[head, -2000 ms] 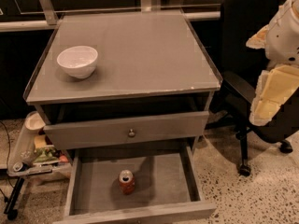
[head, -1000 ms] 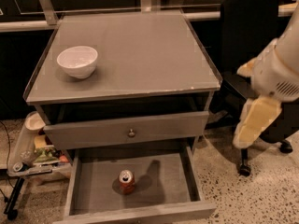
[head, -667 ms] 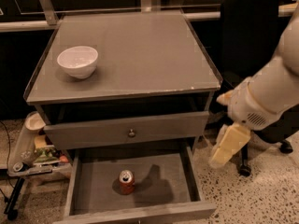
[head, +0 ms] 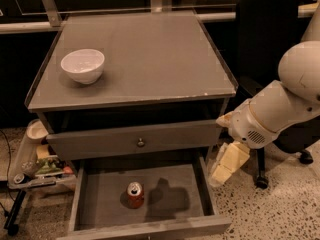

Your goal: Pick coke can from middle drawer and place on counter

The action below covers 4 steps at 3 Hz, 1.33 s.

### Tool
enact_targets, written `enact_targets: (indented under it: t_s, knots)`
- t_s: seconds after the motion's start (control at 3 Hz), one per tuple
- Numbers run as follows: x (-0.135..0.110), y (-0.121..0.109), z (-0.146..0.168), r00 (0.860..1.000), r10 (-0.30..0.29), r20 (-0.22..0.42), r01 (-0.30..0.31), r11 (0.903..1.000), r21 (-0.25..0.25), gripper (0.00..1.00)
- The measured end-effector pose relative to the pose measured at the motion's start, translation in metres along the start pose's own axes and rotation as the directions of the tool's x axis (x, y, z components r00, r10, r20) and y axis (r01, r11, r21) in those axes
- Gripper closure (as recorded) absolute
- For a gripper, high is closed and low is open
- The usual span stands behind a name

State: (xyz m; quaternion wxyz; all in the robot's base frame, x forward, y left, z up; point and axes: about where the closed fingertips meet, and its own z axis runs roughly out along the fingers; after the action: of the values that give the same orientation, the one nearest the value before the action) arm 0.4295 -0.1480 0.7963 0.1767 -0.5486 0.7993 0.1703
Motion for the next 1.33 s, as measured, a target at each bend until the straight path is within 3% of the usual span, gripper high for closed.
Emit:
enact_targets:
  t_s: [0.33, 1.0, 1.33]
  knots:
    - [0.006, 0.002, 0.033, 0.999, 0.039, 0.021, -0.038, 0.9991, -0.021, 0.00]
    - [0.011, 0.001, 0.151, 0.991, 0.115, 0.072, -0.109, 0.9907, -0.082, 0.00]
    - [0.012, -0.001, 0.155, 0.990, 0.120, 0.077, -0.114, 0.9901, -0.081, 0.00]
